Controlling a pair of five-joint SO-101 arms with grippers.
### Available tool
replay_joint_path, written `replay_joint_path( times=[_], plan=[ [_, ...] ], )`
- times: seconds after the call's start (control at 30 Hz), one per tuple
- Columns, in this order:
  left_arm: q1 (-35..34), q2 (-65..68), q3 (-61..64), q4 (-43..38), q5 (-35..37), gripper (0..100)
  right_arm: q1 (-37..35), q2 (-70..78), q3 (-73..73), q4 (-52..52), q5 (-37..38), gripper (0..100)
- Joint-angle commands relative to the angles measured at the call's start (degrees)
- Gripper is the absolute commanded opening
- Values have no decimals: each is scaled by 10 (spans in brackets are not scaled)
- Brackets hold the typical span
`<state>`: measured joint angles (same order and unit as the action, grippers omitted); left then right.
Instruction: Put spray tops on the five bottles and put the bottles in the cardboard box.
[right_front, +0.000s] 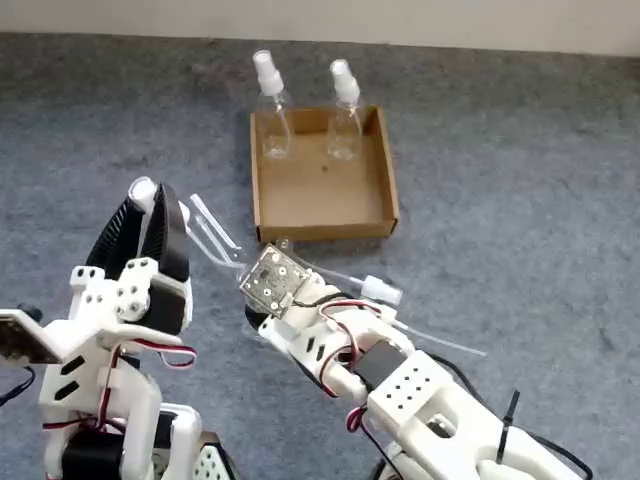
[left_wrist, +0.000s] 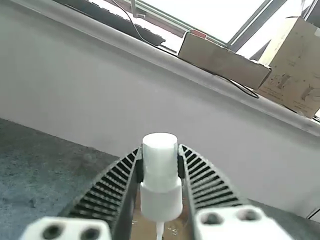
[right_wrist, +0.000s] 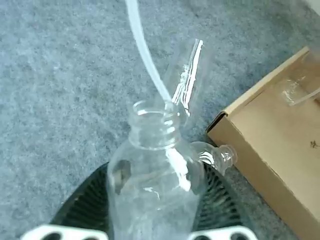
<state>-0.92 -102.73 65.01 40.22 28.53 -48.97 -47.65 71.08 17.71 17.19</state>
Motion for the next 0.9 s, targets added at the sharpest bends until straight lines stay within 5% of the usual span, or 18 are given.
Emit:
replay_joint_path(
  times=[0.0, 0.57, 0.87],
  plan=[
    [13, 0, -24, -1, -6, 4, 15, -18, -7, -15, -3, 4],
    [13, -2, -96, 84, -4, 5, 17, -16, -7, -15, -3, 4],
    [14, -2, 2, 12, -6, 5, 15, -16, -6, -12, -4, 4]
  ],
)
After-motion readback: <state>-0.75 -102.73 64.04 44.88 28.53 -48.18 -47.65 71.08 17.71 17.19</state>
